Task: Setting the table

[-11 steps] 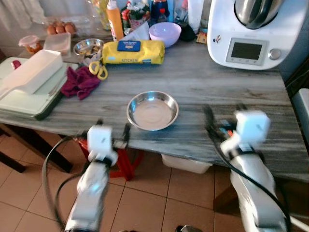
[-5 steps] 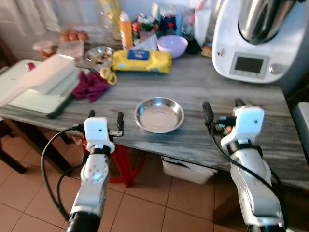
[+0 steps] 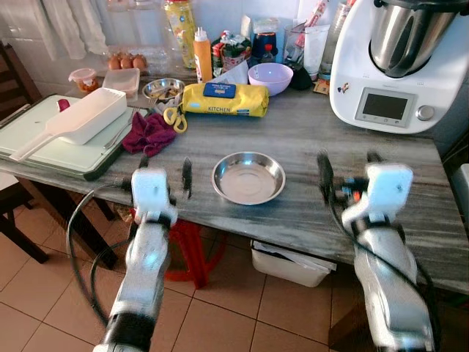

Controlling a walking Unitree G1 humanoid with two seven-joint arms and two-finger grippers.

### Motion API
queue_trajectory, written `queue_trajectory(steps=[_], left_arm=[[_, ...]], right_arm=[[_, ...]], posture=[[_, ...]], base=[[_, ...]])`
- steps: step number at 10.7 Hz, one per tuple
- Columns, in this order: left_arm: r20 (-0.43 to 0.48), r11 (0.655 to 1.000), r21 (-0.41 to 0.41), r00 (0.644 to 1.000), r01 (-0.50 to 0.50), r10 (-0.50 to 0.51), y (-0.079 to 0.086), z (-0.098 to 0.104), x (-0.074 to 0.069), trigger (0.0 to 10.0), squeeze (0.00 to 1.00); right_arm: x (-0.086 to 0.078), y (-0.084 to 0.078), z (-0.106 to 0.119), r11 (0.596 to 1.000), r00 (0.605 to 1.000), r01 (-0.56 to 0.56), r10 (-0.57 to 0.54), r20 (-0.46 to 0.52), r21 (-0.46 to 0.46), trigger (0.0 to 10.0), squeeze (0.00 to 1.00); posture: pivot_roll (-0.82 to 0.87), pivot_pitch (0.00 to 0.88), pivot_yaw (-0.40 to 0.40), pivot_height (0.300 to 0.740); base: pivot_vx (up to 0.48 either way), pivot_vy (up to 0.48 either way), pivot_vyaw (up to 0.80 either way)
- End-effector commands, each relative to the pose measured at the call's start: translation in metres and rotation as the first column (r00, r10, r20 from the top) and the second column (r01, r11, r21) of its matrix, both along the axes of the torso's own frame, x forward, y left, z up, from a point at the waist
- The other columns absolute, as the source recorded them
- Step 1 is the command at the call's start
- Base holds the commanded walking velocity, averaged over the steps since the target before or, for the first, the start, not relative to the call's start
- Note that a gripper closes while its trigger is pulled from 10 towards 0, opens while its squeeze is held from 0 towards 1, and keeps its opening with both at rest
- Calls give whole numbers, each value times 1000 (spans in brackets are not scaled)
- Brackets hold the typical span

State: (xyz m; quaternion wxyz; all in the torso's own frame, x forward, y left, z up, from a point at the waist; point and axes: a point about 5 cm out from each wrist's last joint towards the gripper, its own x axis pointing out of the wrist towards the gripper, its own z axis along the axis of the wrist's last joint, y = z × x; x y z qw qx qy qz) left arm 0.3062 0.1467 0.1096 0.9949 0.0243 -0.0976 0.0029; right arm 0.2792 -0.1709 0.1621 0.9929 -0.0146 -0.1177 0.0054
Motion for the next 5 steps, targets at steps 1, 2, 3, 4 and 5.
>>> queue_trajectory(steps=[1,2,3,4,5], left_arm=[[16,1000,19,1000,12,-12,1,5,0,10000,0],[-14,998,56,1000,1,0,15,-4,-12,10000,0],[-37,997,75,999,-14,16,24,-11,-22,10000,0],[-75,994,106,997,-21,29,36,-21,-37,10000,0],[-103,991,132,994,-24,38,45,-28,-47,10000,0]], right_arm=[[-3,1,4,1000,1000,4,-4,10,12,10000,0],[-15,-6,-6,999,999,36,-35,-18,31,10000,0],[-25,-11,-12,998,998,55,-53,-39,34,10000,0],[-36,-18,-21,996,994,84,-83,-76,21,10000,0],[-42,-22,-28,996,991,84,-83,-103,9,10000,0]], posture=[[-189,56,62,740],[-187,82,82,740],[-185,85,84,740],[-179,92,86,740],[-166,103,87,740]], base=[[0,0,-544],[0,0,0],[0,0,0],[0,0,0],[0,0,0]])
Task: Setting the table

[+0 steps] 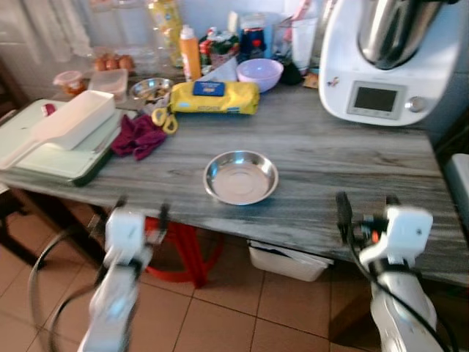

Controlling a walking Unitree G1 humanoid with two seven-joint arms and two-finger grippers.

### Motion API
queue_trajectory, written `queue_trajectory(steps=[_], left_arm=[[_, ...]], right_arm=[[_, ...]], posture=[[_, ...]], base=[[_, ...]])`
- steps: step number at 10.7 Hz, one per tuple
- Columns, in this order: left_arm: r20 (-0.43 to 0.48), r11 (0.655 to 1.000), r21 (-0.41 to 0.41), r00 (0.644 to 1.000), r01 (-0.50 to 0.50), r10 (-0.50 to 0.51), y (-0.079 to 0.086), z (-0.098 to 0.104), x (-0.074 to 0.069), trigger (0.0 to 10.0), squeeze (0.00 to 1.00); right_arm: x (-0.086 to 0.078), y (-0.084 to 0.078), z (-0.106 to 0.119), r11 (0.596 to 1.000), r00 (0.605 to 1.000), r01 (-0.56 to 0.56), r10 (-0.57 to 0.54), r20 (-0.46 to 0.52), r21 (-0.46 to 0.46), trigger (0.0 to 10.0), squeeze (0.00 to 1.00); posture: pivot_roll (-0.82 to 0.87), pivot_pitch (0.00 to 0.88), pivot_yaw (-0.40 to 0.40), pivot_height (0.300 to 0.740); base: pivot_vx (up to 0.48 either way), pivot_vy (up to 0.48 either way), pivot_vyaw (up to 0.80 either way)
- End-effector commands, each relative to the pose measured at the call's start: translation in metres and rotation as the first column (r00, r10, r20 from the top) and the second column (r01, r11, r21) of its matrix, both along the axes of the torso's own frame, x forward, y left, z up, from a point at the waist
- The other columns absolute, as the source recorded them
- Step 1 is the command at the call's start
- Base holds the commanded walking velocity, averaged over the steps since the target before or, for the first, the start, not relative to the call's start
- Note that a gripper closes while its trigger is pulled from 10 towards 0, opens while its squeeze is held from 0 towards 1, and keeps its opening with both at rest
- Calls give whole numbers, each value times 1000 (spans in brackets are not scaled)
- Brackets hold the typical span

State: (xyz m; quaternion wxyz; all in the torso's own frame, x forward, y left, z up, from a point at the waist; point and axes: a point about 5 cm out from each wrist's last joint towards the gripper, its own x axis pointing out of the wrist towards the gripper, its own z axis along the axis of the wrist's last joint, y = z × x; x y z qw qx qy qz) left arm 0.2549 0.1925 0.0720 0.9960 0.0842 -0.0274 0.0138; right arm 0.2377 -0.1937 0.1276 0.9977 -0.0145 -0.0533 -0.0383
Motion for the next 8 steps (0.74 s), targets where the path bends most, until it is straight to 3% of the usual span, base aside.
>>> queue_trajectory(steps=[1,4,7,8], left_arm=[[24,1000,19,1000,8,-8,2,8,2,10000,0],[15,1000,19,1000,16,-16,0,10,-2,10000,0],[10,1000,-3,1000,23,-23,-7,11,-1,10000,0],[14,1000,-8,1000,24,-24,-11,13,3,10000,0]], right_arm=[[-1,2,5,1000,1000,-17,17,18,1,10000,0],[1,8,4,999,999,-33,33,4,14,10000,0],[3,7,6,999,999,-39,39,9,9,10000,0],[4,6,6,999,999,-37,37,10,11,10000,0]], posture=[[-164,102,87,740],[-149,119,91,740],[-152,117,90,740],[-151,114,87,740]], base=[[0,0,0],[0,0,0],[0,0,-800],[0,0,0]])
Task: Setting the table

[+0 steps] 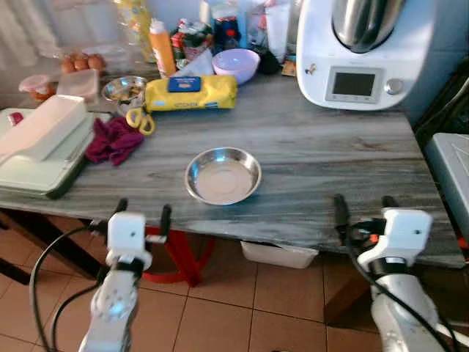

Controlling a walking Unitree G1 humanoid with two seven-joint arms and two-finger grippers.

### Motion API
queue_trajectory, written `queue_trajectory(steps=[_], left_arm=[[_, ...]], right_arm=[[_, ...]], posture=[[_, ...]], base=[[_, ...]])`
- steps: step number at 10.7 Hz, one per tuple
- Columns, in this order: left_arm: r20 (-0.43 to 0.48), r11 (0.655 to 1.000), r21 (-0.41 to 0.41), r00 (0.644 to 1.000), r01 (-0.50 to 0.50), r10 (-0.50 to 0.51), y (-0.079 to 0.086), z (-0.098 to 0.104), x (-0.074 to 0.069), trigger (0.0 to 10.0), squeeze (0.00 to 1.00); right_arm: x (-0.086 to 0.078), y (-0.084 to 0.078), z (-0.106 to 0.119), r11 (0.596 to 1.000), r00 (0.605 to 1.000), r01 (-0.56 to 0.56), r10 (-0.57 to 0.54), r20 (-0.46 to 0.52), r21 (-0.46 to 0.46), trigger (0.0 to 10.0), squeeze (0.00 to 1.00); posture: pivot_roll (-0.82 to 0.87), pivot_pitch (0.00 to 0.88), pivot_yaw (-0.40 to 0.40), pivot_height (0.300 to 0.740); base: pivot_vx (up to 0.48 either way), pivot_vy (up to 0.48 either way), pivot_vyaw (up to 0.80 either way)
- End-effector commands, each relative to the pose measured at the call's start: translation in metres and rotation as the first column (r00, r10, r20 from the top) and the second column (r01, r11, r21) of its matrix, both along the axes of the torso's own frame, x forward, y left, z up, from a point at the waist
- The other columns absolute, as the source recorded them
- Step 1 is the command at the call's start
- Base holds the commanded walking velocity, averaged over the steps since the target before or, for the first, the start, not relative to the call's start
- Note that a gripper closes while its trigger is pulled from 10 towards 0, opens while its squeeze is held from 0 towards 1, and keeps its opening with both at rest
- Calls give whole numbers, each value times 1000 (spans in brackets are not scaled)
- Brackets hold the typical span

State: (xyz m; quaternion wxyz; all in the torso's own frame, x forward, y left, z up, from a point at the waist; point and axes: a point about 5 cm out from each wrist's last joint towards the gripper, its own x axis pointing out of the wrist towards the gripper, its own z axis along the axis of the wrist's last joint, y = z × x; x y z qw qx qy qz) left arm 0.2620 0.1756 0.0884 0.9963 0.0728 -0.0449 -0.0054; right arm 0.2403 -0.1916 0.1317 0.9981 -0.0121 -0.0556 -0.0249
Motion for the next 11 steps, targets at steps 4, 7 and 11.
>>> queue_trajectory(steps=[4,7,11], left_arm=[[-29,1000,8,999,-23,23,1,-3,-1,10000,0],[-36,1000,-2,999,-20,20,-2,-4,0,10000,0],[-44,1000,-2,999,-23,23,-3,-4,3,10000,0]], right_arm=[[5,7,2,999,1000,-30,30,4,16,10000,0],[6,6,3,999,999,-34,34,4,8,10000,0],[9,7,5,999,999,-37,37,11,6,10000,0]], posture=[[-152,119,79,740],[-160,118,75,740],[-159,118,78,740]], base=[[0,0,0],[0,0,0],[-187,0,0]])
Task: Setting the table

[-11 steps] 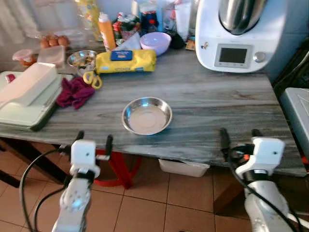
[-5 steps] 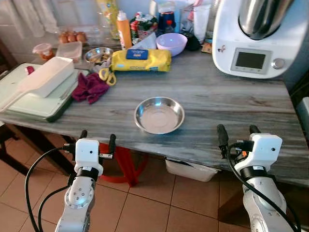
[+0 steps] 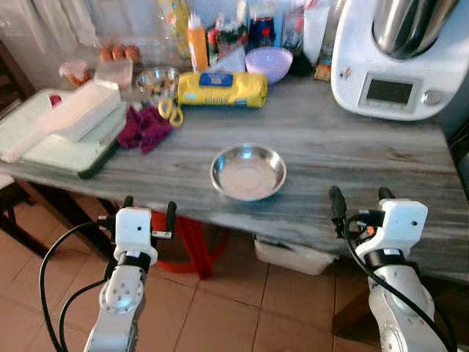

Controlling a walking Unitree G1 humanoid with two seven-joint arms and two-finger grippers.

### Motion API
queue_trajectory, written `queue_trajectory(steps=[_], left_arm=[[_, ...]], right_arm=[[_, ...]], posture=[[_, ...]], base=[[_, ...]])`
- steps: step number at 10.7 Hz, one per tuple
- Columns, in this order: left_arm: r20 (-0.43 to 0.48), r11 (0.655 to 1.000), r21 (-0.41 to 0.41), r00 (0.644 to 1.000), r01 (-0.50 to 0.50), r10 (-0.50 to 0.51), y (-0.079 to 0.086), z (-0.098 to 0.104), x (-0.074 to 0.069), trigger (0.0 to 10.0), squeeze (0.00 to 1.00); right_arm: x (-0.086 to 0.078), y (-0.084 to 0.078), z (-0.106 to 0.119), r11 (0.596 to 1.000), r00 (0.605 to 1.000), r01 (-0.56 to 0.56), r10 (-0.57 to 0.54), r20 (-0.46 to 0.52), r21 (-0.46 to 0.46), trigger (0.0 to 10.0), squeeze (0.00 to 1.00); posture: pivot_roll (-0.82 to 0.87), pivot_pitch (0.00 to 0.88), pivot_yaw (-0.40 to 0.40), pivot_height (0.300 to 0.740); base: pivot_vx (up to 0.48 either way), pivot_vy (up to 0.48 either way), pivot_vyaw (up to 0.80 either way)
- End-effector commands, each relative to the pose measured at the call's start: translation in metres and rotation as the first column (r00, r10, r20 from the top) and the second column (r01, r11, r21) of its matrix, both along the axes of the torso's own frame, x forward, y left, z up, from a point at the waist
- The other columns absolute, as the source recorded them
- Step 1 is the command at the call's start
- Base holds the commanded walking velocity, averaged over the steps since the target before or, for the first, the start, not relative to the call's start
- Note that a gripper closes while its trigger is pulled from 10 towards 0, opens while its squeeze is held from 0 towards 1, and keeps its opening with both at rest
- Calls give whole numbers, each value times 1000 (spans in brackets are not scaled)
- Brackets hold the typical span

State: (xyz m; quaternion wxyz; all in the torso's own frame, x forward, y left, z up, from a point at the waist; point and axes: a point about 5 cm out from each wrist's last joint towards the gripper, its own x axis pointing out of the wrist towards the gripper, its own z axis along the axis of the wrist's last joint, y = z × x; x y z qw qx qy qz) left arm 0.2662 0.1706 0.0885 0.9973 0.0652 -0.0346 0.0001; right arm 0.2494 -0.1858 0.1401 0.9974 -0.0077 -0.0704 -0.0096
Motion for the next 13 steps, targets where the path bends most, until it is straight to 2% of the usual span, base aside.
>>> queue_trajectory(steps=[1,13], left_arm=[[-25,1000,13,1000,-10,11,3,-4,-1,10000,0],[-26,1000,11,1000,0,1,1,-4,6,10000,0]], right_arm=[[1,2,-3,1000,1000,-6,6,-18,1,10000,0],[10,0,0,1000,1000,12,-12,-1,-15,10000,0]], posture=[[-157,118,81,740],[-163,106,80,740]], base=[[-292,0,0],[-307,0,0]])
